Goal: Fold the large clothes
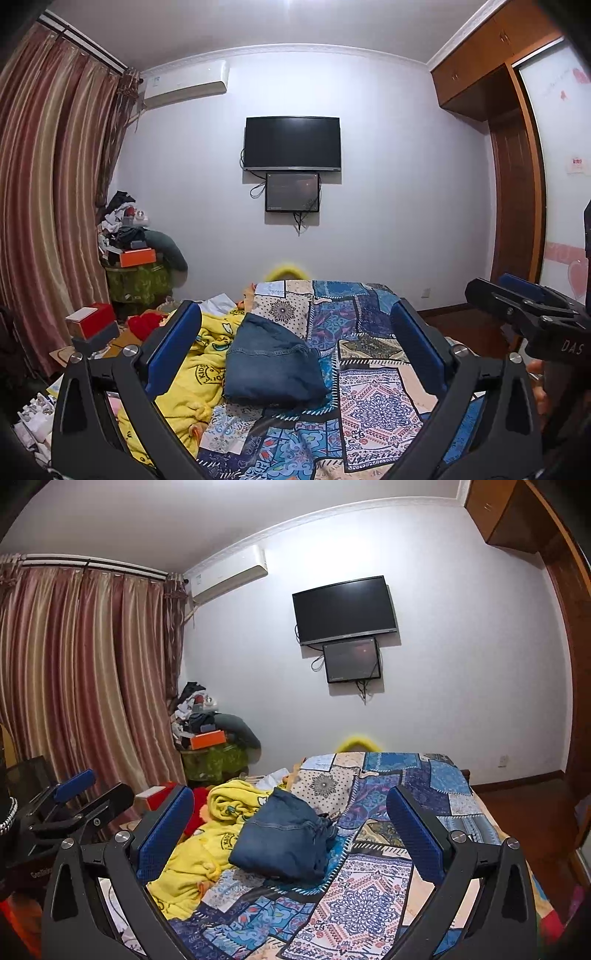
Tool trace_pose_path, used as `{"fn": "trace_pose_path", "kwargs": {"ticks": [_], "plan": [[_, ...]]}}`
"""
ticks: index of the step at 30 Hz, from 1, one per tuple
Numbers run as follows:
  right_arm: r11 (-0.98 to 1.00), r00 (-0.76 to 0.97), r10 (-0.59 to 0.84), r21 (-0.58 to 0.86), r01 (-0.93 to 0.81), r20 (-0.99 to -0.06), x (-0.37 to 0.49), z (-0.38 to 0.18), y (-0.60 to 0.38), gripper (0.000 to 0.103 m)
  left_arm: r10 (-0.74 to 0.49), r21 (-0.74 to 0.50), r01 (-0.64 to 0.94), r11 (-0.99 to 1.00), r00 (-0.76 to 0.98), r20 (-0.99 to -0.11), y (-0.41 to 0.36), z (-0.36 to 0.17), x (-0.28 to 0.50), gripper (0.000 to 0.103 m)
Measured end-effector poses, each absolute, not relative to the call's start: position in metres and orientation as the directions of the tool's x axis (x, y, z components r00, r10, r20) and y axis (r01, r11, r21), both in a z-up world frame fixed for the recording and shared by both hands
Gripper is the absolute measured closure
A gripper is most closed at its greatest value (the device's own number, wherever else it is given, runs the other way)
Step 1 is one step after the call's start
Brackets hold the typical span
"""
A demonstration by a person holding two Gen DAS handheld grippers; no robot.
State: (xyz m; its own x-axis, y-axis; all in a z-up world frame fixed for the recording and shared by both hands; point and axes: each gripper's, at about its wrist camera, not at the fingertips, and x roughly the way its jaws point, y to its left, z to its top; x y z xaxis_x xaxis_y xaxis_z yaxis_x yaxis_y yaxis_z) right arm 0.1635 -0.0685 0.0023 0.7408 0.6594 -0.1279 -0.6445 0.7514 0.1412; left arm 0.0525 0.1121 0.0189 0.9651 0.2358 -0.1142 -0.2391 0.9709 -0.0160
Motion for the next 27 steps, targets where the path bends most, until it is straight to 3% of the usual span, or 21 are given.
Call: {"fn": "trace_pose_path", "kwargs": {"ticks": [27], "plan": [[0.775,0.764,0.631,0.131,-0.618,-0.133,0.1641,0.004,-0.0698,0.0,0.175,-0.042,-0.183,0.982,0.974,-0.145,0.1176,0.0123,0.0634,0.0]]}}
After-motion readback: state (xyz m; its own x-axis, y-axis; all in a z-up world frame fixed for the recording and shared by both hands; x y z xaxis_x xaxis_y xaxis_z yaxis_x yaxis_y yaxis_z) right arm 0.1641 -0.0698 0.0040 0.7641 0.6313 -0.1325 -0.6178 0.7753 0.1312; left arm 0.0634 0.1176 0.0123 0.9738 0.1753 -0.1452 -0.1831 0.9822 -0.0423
